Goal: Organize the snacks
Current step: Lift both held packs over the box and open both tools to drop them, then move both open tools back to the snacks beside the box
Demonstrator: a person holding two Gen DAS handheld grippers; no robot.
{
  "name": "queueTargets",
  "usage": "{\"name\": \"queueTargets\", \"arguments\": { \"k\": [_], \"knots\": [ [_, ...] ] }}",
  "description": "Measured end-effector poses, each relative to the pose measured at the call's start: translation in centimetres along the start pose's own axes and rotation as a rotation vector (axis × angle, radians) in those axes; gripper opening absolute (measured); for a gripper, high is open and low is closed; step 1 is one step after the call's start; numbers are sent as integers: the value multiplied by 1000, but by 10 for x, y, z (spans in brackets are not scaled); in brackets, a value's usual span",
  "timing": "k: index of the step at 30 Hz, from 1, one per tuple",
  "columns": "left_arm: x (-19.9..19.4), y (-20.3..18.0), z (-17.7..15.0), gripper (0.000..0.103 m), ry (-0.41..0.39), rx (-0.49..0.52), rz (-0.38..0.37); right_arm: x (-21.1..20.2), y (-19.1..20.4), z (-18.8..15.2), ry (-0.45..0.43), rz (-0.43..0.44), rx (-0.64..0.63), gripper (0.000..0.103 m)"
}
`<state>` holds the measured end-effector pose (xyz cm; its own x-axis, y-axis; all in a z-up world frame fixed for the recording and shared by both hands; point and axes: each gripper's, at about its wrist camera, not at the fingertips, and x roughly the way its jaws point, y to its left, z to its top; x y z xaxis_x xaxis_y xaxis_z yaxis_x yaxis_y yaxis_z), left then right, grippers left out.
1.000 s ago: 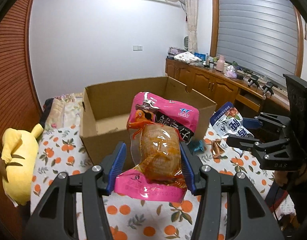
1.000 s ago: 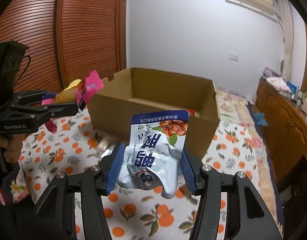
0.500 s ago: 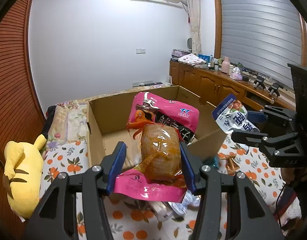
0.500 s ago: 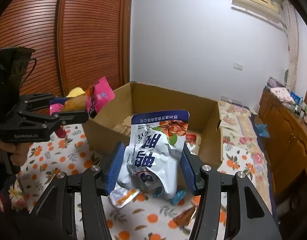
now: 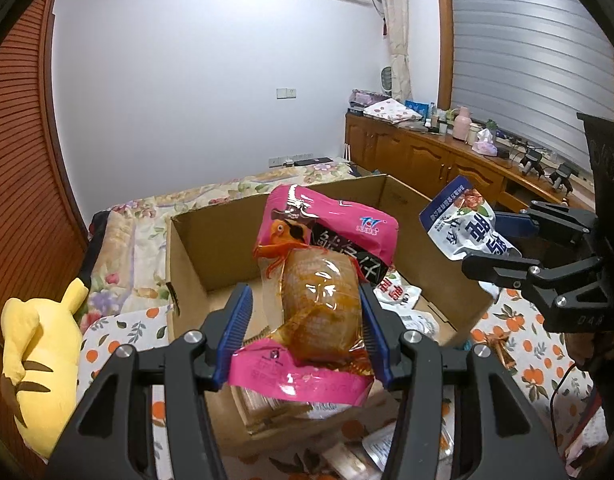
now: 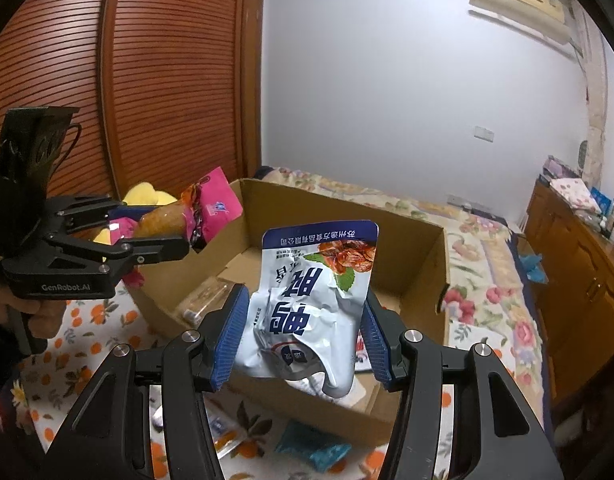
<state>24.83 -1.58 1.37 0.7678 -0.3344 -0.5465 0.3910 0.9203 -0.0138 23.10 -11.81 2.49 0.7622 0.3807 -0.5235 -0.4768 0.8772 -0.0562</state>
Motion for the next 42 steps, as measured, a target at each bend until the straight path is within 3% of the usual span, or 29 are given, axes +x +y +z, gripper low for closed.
{"name": "queueTargets", "arguments": {
  "k": [12, 36, 39, 42],
  "knots": [
    [24, 2, 2, 53, 35, -7, 25, 44, -14, 5, 55, 36, 20, 55],
    [16, 8, 3, 61, 25, -22, 87, 84, -16, 10, 158, 53, 39, 57],
    [10, 4, 1, 63, 23, -19, 91, 82, -17, 10, 153, 31, 44, 65],
    [2, 3, -1, 70, 14, -18, 87, 78, -18, 9, 152, 3, 51, 67]
  ]
}}
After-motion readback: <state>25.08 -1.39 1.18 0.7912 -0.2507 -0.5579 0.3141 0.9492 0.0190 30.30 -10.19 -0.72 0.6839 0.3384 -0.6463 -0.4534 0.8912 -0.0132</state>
